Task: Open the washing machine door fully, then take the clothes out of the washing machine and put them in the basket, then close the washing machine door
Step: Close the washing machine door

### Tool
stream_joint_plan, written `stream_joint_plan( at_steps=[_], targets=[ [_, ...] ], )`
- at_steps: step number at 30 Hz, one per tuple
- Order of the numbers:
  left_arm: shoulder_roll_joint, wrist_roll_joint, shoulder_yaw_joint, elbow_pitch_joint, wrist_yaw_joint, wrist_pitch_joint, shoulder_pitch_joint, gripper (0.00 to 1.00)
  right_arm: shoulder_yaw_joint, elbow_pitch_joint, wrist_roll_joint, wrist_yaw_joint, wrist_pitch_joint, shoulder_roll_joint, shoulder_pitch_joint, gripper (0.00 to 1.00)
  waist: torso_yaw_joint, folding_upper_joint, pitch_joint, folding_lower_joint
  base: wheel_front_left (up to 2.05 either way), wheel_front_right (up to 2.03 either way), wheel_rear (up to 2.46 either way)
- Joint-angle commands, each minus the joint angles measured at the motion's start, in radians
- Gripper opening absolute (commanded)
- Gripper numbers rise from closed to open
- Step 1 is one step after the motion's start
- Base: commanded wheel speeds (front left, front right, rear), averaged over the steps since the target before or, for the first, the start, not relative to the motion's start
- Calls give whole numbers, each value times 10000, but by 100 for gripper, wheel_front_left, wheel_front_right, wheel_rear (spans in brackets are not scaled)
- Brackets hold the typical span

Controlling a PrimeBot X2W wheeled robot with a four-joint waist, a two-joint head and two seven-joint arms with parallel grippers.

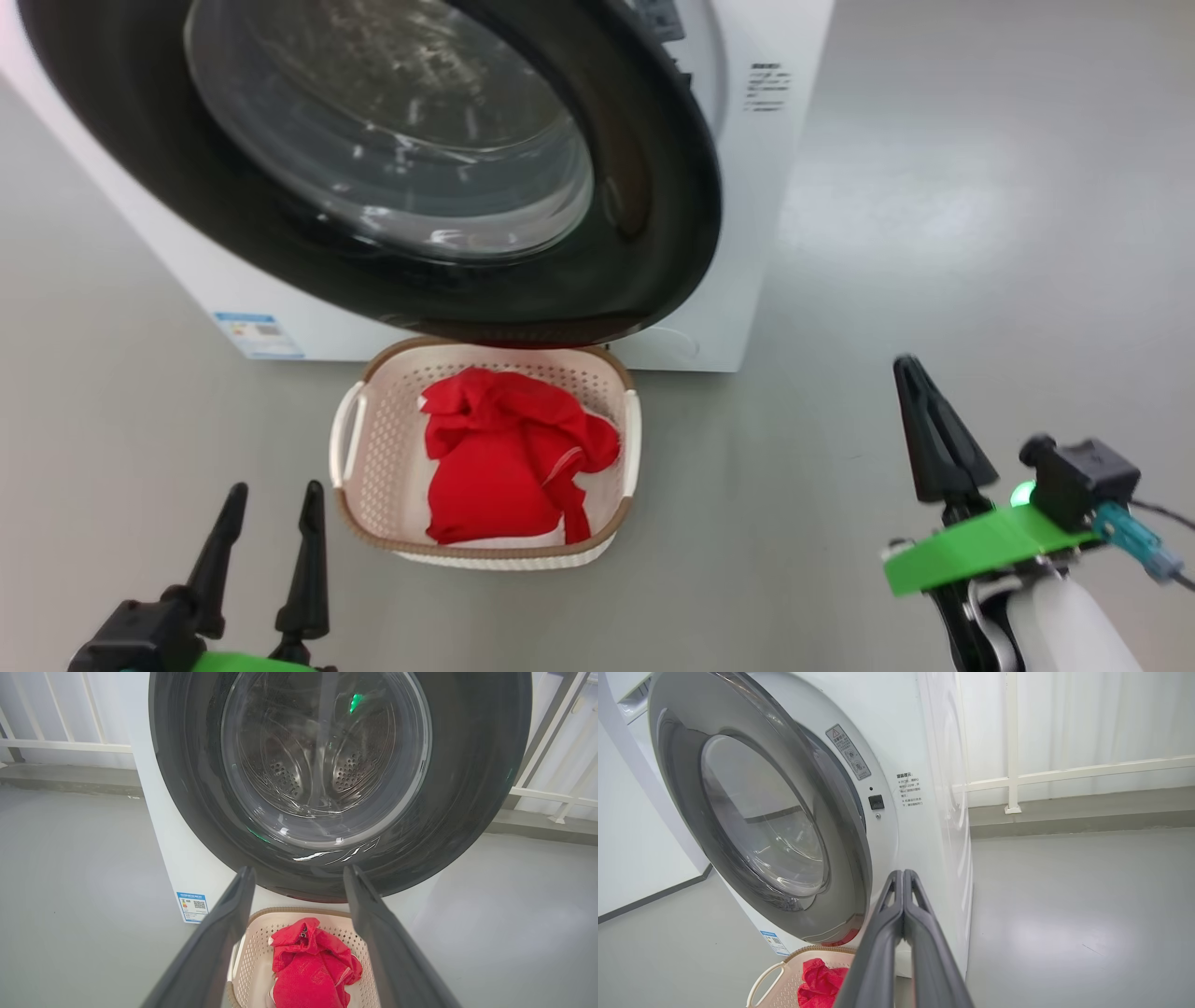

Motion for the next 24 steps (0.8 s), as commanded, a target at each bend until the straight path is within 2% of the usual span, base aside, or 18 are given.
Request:
stream_joint_plan(
  at_steps=[1, 14, 24],
  targets=[
    [48, 98, 242, -265, -56, -49, -352, 100, 340, -95, -26, 65, -63, -93, -515, 0, 335, -1, 209, 0, 0, 0, 0],
    [-189, -117, -435, -130, -56, -49, -1137, 100, 1157, 1363, -347, 65, -63, -93, -3122, 0, 1598, -1, 1203, 0, 0, 0, 0],
    [-236, -437, -836, -193, -56, -49, -1464, 100, 969, 1956, -497, 65, -63, -159, -4073, 0, 2202, -1, 1832, 0, 0, 0, 0]
  ],
)
